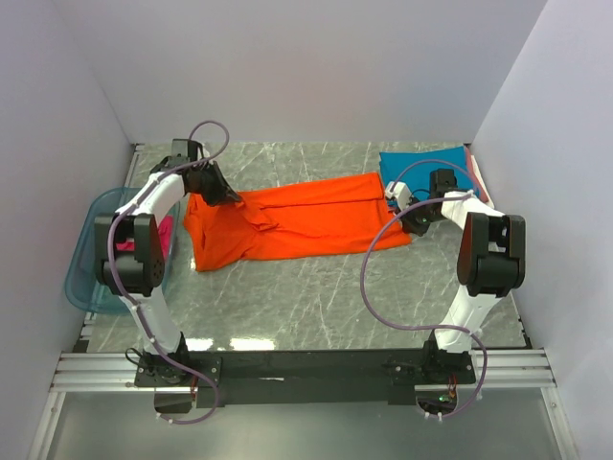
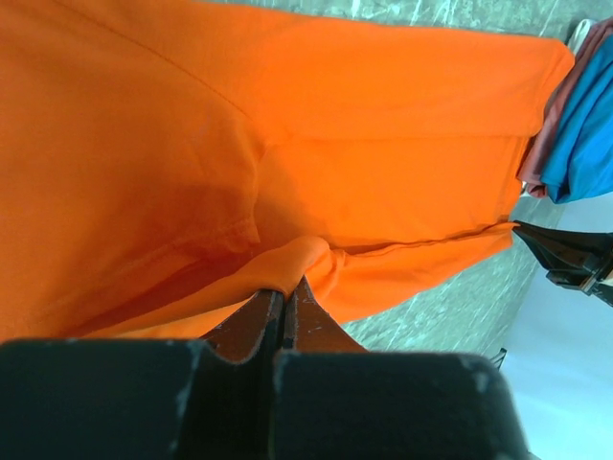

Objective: Fold and stack the t-shirts
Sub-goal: Fold the tshirt

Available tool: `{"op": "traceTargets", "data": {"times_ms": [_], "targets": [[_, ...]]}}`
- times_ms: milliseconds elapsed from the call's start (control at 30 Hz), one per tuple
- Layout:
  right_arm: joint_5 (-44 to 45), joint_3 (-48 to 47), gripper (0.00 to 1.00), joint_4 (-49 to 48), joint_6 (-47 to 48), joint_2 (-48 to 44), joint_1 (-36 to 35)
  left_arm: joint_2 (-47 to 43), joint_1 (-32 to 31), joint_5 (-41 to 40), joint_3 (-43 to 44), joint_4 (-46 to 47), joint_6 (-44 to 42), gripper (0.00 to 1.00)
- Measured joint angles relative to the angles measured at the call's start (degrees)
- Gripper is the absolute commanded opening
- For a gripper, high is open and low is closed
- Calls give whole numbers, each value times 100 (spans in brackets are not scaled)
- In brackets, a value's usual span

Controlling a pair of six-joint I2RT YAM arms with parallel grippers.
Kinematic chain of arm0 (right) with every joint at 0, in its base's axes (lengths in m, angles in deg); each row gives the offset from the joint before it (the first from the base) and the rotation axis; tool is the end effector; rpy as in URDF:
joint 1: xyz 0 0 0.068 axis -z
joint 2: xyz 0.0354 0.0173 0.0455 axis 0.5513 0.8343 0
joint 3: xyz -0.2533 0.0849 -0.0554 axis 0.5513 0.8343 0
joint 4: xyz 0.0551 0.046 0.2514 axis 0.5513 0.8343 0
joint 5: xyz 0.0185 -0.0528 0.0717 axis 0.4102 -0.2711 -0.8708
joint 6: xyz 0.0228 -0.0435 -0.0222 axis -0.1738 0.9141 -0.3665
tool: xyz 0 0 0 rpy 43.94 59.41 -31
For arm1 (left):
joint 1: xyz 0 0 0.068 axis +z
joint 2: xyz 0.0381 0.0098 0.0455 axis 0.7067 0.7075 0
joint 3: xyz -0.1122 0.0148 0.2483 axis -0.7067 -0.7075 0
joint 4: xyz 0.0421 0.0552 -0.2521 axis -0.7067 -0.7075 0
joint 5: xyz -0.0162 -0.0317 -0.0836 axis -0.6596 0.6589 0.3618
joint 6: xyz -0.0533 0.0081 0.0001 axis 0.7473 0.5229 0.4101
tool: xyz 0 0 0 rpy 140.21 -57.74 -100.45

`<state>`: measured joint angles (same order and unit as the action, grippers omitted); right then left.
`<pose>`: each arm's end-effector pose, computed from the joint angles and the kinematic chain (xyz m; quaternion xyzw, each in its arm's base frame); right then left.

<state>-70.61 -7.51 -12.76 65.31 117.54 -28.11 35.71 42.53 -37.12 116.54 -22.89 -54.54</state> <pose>0.3592 -0.0163 0.1651 -0.5047 0.8069 0.0956 0.2917 0.4015 -0.0332 0.2335 -0.1816 0.9082 -0.3048 0.2222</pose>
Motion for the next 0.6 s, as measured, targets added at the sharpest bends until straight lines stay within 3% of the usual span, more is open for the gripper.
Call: {"op": "traceTargets", "data": {"times_ms": [600], "targets": [[94,-57,2,-11,-79,79,-24,957,0,212,1082,-439,-304,0]]}}
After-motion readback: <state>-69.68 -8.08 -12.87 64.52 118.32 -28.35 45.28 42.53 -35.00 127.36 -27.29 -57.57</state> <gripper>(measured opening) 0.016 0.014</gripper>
